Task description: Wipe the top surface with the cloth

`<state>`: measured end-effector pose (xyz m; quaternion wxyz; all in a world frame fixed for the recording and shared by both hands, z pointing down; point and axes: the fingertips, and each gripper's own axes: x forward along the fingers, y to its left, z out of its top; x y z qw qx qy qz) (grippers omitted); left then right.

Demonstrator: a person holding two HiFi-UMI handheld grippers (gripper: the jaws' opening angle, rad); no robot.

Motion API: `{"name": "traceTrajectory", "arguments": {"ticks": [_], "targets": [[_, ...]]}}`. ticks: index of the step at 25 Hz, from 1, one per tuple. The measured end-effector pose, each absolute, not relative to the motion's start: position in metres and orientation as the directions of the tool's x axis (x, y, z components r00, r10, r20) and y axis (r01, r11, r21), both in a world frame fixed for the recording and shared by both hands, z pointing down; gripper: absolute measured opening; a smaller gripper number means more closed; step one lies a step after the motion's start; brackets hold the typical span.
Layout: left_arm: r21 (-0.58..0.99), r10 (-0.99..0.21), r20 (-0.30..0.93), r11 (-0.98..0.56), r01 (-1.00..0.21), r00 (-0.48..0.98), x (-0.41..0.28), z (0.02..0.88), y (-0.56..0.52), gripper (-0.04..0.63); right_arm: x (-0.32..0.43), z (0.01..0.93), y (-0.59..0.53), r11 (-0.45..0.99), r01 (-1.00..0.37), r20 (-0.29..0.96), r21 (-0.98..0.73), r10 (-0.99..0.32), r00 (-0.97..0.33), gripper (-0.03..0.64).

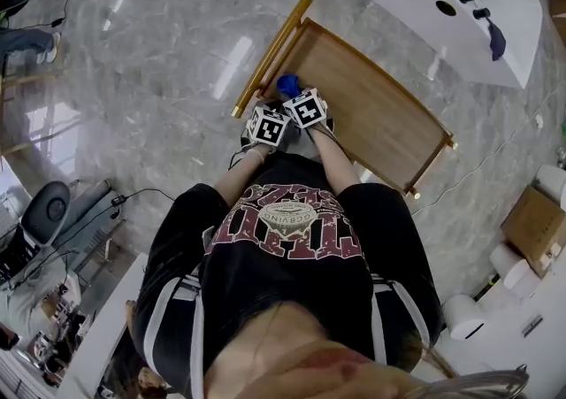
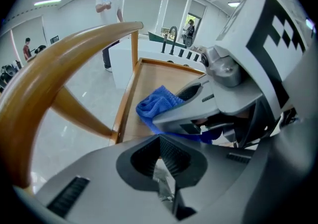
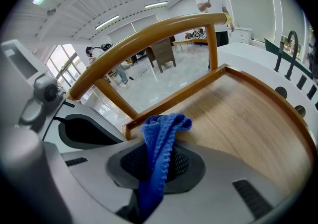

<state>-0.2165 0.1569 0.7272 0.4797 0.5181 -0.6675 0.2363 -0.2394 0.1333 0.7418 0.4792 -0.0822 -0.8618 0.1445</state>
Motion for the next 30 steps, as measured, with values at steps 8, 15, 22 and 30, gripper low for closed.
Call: {"name": "traceTrajectory", "arguments": {"ticks": [8, 15, 22, 30], "targets": [[0.178, -0.456, 0.89, 0.337, -0.924, 0.005, -0.203, 0.729, 0.146, 0.048, -0.22, 0.742, 0.122, 0.945, -0.012, 0.799, -0.328, 0.271, -0.537, 0.066], [0.19, -0.45, 0.892, 0.325, -0.926, 0.025, -0.185, 0.731, 0.139, 0.048, -0.197, 0.746, 0.108, 0.948, -0.051, 0.81, -0.314, 0.24, -0.535, 0.066], [0.184, -0.438, 0.898, 0.29, -0.939, 0.041, -0.17, 0.733, 0.128, 0.048, -0.173, 0.743, 0.094, 0.949, -0.074, 0.804, -0.306, 0.216, -0.555, 0.066], [0.192, -0.427, 0.9, 0.214, -0.958, 0.085, -0.141, 0.736, 0.105, 0.048, -0.139, 0.741, 0.074, 0.937, -0.14, 0.804, -0.321, 0.191, -0.563, 0.066]]}}
